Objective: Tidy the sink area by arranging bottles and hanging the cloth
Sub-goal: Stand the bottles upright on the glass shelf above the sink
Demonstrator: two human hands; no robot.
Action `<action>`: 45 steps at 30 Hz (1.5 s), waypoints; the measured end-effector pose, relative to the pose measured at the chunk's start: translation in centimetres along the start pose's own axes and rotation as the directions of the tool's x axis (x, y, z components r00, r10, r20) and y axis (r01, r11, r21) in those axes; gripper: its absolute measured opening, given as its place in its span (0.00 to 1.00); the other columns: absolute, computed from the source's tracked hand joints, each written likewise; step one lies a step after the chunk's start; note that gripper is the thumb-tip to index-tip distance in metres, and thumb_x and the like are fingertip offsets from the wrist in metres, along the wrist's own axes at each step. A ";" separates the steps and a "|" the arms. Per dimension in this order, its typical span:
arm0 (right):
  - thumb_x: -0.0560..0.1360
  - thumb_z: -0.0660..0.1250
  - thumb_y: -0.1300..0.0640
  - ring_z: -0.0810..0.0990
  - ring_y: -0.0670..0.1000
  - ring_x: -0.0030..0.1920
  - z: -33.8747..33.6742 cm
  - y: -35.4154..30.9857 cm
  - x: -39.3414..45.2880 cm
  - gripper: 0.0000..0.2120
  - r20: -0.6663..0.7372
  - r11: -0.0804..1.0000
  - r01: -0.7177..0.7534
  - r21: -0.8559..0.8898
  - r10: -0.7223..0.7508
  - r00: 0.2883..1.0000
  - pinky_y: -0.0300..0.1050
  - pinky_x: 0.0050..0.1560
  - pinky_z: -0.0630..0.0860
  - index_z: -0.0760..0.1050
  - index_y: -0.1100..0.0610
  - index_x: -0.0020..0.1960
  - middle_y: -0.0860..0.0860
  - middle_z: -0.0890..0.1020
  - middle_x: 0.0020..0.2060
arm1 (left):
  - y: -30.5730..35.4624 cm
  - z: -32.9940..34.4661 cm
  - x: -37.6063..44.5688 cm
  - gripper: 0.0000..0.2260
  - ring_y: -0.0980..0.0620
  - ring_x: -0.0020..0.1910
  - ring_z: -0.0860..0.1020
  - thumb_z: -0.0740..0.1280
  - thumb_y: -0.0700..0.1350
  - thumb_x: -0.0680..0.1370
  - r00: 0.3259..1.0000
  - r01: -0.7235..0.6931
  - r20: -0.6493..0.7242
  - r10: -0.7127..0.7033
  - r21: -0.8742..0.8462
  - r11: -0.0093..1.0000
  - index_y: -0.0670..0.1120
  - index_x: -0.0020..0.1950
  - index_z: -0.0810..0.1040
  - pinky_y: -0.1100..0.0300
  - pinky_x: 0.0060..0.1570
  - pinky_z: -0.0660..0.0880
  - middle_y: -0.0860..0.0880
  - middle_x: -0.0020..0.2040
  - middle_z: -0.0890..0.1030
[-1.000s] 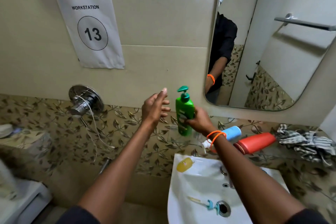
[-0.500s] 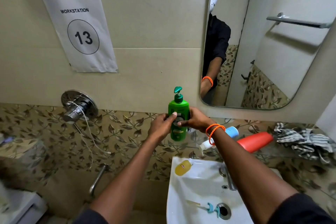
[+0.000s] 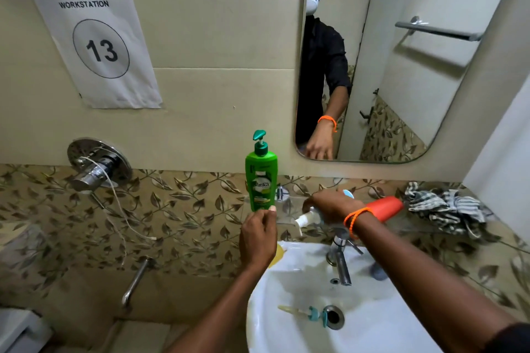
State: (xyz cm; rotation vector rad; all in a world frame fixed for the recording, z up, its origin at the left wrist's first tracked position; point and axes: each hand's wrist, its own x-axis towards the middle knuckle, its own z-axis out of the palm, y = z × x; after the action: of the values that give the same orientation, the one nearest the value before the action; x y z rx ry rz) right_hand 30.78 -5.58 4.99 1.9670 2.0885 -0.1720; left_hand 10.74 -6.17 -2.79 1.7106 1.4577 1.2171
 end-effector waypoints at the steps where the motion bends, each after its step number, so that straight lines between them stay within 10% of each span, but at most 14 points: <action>1: 0.75 0.65 0.67 0.79 0.59 0.65 0.5 -0.1 0.2 0.25 -0.031 1.000 0.003 -0.018 -0.004 1.000 0.55 0.63 0.73 0.75 0.46 0.67 0.56 0.80 0.66 | 0.4 0.7 -0.2 0.20 0.50 0.33 0.74 0.63 0.57 0.83 0.999 0.031 0.027 -0.030 -0.023 0.999 0.51 0.33 0.70 0.57 0.33 0.63 0.50 0.32 0.75; 6: 0.75 0.67 0.66 0.83 0.57 0.59 1.6 1.4 0.5 0.24 -0.267 0.989 0.062 0.132 -0.025 0.963 0.53 0.58 0.76 0.75 0.48 0.68 0.55 0.83 0.61 | 0.9 2.8 -0.7 0.21 0.46 0.35 0.80 0.64 0.58 0.82 0.989 0.136 0.082 -0.124 -0.158 0.978 0.45 0.36 0.76 0.49 0.38 0.76 0.47 0.34 0.81; 9: 0.66 0.81 0.60 0.81 0.42 0.48 0.3 2.8 -0.2 0.28 -0.588 0.727 0.255 0.637 0.244 0.771 0.38 0.49 0.78 0.78 0.49 0.63 0.46 0.85 0.52 | 2.1 3.3 -0.5 0.10 0.45 0.46 0.85 0.66 0.53 0.82 0.984 0.132 0.147 -0.104 -0.195 0.972 0.49 0.49 0.83 0.48 0.47 0.81 0.48 0.44 0.86; 13: 0.60 0.86 0.55 0.82 0.45 0.45 -0.3 2.3 -0.5 0.29 -0.513 0.507 0.263 0.821 0.454 0.728 0.40 0.48 0.80 0.80 0.55 0.58 0.49 0.87 0.49 | 4.7 4.0 0.4 0.21 0.55 0.55 0.79 0.67 0.46 0.79 0.953 0.054 0.301 -0.028 -0.081 0.995 0.52 0.72 0.77 0.59 0.54 0.74 0.50 0.64 0.83; 27: 0.57 0.87 0.53 0.84 0.53 0.53 1.2 0.9 0.5 0.35 -0.475 0.603 0.174 0.778 0.384 0.792 0.48 0.55 0.81 0.79 0.57 0.62 0.53 0.87 0.55 | 5.2 5.6 1.0 0.17 0.44 0.55 0.82 0.68 0.41 0.76 0.959 0.052 0.280 -0.051 0.003 0.999 0.48 0.65 0.80 0.57 0.49 0.75 0.43 0.61 0.84; 34: 0.61 0.85 0.52 0.79 0.53 0.67 1.8 4.9 -2.5 0.44 -0.427 0.619 0.104 0.778 0.400 0.811 0.52 0.67 0.77 0.71 0.54 0.73 0.55 0.81 0.66 | 4.6 6.2 -1.5 0.19 0.44 0.65 0.77 0.68 0.43 0.78 0.997 0.037 0.067 -0.040 0.045 0.998 0.45 0.69 0.74 0.50 0.63 0.76 0.45 0.67 0.78; 40: 0.68 0.74 0.65 0.76 0.59 0.68 4.3 10.9 -6.5 0.38 -0.024 0.966 -0.215 0.142 0.220 0.975 0.56 0.67 0.75 0.68 0.45 0.73 0.54 0.77 0.70 | 5.6 9.2 -3.9 0.08 0.42 0.53 0.84 0.66 0.41 0.80 0.925 0.095 0.371 -0.084 -0.013 0.995 0.42 0.53 0.85 0.52 0.53 0.80 0.42 0.52 0.87; 45: 0.74 0.68 0.63 0.69 0.59 0.74 8.2 10.1 -7.0 0.34 -0.261 0.986 -0.161 -0.048 0.143 0.955 0.62 0.67 0.68 0.63 0.46 0.77 0.52 0.71 0.75 | 7.4 11.8 -4.7 0.10 0.37 0.54 0.83 0.65 0.39 0.78 0.847 0.258 0.492 -0.200 -0.051 0.965 0.42 0.54 0.84 0.44 0.55 0.81 0.39 0.53 0.86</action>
State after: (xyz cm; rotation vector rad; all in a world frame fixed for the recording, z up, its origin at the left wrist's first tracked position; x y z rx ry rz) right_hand 42.00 -13.78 -0.03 2.1970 2.0460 0.1944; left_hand 24.64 -10.97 -2.55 1.5602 1.2119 0.6630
